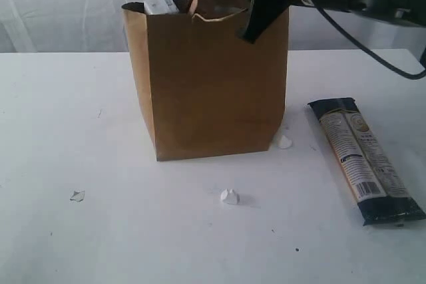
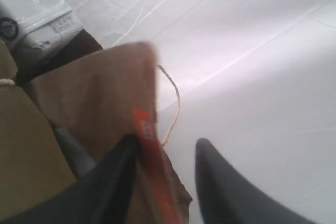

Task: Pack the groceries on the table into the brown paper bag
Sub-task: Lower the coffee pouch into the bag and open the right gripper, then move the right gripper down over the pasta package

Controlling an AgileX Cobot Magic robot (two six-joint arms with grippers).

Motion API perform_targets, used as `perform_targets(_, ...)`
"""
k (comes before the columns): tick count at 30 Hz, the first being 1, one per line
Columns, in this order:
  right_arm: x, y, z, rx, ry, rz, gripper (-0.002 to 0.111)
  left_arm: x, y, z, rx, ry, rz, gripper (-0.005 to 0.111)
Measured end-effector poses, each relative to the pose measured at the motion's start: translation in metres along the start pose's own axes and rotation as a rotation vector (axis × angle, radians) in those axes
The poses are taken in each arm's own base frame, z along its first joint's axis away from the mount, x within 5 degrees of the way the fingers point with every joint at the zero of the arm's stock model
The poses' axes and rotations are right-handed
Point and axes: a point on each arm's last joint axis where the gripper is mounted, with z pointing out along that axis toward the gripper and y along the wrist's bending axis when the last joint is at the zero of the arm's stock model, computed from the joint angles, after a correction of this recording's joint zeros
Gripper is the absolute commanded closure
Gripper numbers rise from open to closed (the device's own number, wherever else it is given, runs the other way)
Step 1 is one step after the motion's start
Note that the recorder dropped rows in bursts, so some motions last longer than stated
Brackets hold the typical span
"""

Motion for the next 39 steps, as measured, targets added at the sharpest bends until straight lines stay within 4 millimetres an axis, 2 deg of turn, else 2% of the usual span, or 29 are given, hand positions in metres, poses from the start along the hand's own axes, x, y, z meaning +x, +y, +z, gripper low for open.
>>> perform_targets(1,0.0,0.0,0.0,0.0,0.0,0.01,0.046,0.0,0.0,0.0,0.0,0.0,0.0,0.072)
perform_targets(13,-0.016,-0.017,-0.023,0.059,-0.037,0.102,0.047,0.0,0.0,0.0,0.0,0.0,0.0,0.072)
perform_targets(19,-0.012,-0.024,-0.033,0.115,0.045,0.141,0.048,0.0,0.0,0.0,0.0,0.0,0.0,0.072)
perform_targets(23,-0.011,-0.027,-0.062,0.164,0.089,0.18,0.047,0.0,0.0,0.0,0.0,0.0,0.0,0.072)
perform_targets(24,-0.012,-0.031,-0.076,0.193,0.096,0.217,0.047,0.0,0.0,0.0,0.0,0.0,0.0,0.072)
perform_targets(25,-0.012,-0.032,-0.083,0.209,0.106,0.232,0.047,0.0,0.0,0.0,0.0,0.0,0.0,0.072)
perform_targets(26,-0.01,-0.037,-0.1,0.267,0.15,0.282,0.047,0.0,0.0,0.0,0.0,0.0,0.0,0.072)
perform_targets(30,0.012,-0.049,-0.161,0.51,0.403,0.473,0.047,0.0,0.0,0.0,0.0,0.0,0.0,0.072)
perform_targets(32,0.027,-0.044,-0.182,0.557,0.517,0.576,0.047,0.0,0.0,0.0,0.0,0.0,0.0,0.072)
perform_targets(35,0.044,-0.032,-0.188,0.483,0.632,0.676,0.047,0.0,0.0,0.0,0.0,0.0,0.0,0.072)
perform_targets(39,0.062,-0.024,-0.181,0.384,0.719,0.748,0.047,0.0,0.0,0.0,0.0,0.0,0.0,0.072)
